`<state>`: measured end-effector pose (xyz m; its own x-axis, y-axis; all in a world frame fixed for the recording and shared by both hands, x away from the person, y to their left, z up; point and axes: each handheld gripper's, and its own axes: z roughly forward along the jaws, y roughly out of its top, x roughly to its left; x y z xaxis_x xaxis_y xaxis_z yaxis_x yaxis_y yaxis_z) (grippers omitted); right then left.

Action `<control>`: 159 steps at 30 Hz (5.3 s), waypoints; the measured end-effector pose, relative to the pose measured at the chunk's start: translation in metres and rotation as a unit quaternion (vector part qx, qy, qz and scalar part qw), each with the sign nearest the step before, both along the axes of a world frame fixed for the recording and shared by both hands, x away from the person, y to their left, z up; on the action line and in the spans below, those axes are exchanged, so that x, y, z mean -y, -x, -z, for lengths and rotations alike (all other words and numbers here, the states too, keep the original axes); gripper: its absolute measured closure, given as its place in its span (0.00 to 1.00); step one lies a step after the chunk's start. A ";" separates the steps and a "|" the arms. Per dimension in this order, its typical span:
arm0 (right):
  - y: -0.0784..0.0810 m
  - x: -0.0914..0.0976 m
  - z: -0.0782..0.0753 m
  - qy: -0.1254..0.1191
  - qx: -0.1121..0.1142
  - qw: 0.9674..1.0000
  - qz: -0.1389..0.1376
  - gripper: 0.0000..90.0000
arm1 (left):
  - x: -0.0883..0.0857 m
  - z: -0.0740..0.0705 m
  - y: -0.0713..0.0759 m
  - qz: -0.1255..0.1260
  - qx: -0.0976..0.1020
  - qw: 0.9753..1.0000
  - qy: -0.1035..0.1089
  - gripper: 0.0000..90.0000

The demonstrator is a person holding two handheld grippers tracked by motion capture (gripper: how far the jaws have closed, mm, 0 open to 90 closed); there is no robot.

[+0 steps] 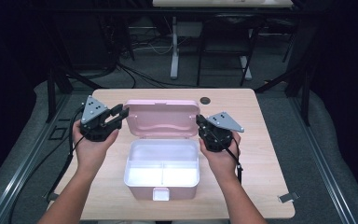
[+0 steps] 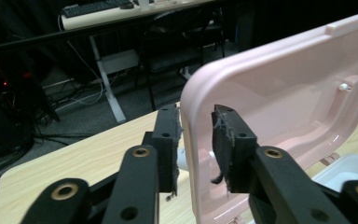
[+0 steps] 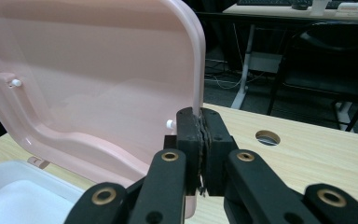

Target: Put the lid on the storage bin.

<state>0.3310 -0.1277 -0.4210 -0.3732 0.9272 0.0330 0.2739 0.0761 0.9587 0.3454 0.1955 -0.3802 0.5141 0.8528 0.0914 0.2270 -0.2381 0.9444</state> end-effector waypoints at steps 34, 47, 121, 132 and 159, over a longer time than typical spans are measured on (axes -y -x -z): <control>0.006 0.003 -0.034 -0.001 0.034 0.999 -0.025 0.90 | -0.003 -0.002 0.011 0.008 0.009 1.000 0.001 0.93; 0.023 0.003 -0.033 0.004 0.043 0.998 -0.036 0.86 | -0.008 0.001 0.025 0.029 0.011 0.999 0.012 0.90; 0.102 0.006 0.005 0.036 0.049 0.994 -0.086 0.71 | -0.022 0.040 0.100 0.079 -0.007 0.997 0.019 0.79; 0.118 0.010 0.014 0.033 0.043 0.994 -0.100 0.68 | -0.024 0.048 0.112 0.092 -0.008 0.996 0.019 0.74; 0.133 0.024 0.039 0.029 0.001 0.992 -0.124 0.77 | -0.033 0.075 0.125 0.102 -0.045 0.994 0.003 0.75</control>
